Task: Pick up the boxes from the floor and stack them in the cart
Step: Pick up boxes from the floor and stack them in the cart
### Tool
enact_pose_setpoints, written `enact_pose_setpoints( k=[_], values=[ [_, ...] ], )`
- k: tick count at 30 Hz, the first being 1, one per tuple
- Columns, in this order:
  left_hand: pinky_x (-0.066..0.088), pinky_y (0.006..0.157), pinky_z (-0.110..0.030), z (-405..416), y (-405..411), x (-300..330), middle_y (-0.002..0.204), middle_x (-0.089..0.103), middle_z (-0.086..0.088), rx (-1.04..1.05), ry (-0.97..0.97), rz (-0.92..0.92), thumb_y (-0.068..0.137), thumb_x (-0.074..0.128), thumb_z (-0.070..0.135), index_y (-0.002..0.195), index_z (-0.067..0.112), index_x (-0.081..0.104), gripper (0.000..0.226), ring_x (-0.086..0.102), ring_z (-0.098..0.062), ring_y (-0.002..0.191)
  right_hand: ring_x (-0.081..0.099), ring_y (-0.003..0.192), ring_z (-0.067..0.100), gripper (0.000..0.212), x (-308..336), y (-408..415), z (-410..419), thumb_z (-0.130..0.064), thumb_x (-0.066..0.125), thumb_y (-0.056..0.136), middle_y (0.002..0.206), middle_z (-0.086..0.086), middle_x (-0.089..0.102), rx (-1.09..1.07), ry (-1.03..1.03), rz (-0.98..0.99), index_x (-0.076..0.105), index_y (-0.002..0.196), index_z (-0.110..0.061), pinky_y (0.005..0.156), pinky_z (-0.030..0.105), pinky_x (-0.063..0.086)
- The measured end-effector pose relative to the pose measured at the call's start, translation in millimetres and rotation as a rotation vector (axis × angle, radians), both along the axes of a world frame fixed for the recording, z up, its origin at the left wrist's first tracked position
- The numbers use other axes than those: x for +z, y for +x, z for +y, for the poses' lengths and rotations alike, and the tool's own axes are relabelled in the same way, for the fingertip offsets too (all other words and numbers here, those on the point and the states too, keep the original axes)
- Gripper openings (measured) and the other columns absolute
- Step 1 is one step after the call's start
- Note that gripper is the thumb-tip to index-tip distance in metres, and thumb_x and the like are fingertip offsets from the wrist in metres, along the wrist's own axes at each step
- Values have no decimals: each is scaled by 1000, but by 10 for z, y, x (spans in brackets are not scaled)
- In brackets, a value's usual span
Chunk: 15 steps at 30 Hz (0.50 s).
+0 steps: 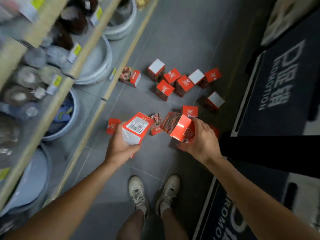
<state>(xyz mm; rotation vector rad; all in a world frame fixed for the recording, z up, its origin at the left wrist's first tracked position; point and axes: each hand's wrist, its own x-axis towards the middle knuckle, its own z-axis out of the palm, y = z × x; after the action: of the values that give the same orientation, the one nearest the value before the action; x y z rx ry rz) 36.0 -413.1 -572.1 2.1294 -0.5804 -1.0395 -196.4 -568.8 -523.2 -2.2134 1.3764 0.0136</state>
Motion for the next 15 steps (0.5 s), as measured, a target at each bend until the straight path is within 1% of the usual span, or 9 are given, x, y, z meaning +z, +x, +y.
enact_pose_setpoints(
  k=[2,4,5,6,8,9,11,13,15],
  values=[
    [52,83,-20,-39,111,782,114,66,5,8,-67,-20,47,81,24,127,38,45,88,65,-4,100,56,123,27,95,726,75,-17,-47,91,61,132,5,61,-19,-25,-33,47,139,-15,105,43,43],
    [48,70,-6,-63,198,1533,111,65,6,16,-123,-38,51,87,12,127,31,46,88,61,12,90,56,122,29,87,1400,131,-11,-44,88,63,129,6,62,-48,-42,-65,50,136,-15,103,43,44],
    [46,67,-4,-49,234,1877,111,65,6,15,-154,-47,55,88,3,128,27,47,87,60,15,88,57,120,29,84,1702,157,3,-42,88,63,127,6,64,-59,-57,-85,51,134,-16,101,43,46],
    [46,68,-4,-30,277,2195,112,65,6,1,-189,-68,58,88,-3,128,28,48,86,60,15,89,59,118,29,81,1982,183,16,-41,87,63,124,5,65,-72,-76,-111,52,132,-16,99,41,47],
    [48,75,-9,42,367,2724,114,65,11,-37,-243,-117,62,88,-1,126,37,48,85,61,10,96,60,114,27,80,2491,240,57,-39,88,61,121,4,66,-98,-100,-162,54,131,-18,95,38,47],
    [49,83,-14,93,415,2949,116,64,15,-47,-273,-143,62,89,3,127,39,48,84,61,6,102,60,113,26,81,2709,268,83,-39,88,61,121,3,66,-101,-114,-182,54,132,-19,94,37,47],
    [47,96,-25,160,518,3353,119,64,16,-63,-343,-207,60,90,9,128,35,49,84,60,0,112,60,113,27,82,3100,324,136,-38,87,61,121,4,66,-102,-161,-225,54,134,-19,94,35,45],
    [46,99,-26,235,590,3687,120,64,17,-70,-401,-247,59,91,11,128,32,50,83,59,1,114,60,115,28,81,3424,362,195,-37,87,62,124,5,65,-100,-201,-267,54,133,-17,96,36,45],
    [43,99,-22,331,620,3955,120,62,20,-63,-453,-276,60,92,9,129,34,49,85,56,5,114,60,115,25,81,3712,378,287,-37,86,60,124,2,65,-101,-225,-313,54,132,-19,96,37,47]
  ],
)
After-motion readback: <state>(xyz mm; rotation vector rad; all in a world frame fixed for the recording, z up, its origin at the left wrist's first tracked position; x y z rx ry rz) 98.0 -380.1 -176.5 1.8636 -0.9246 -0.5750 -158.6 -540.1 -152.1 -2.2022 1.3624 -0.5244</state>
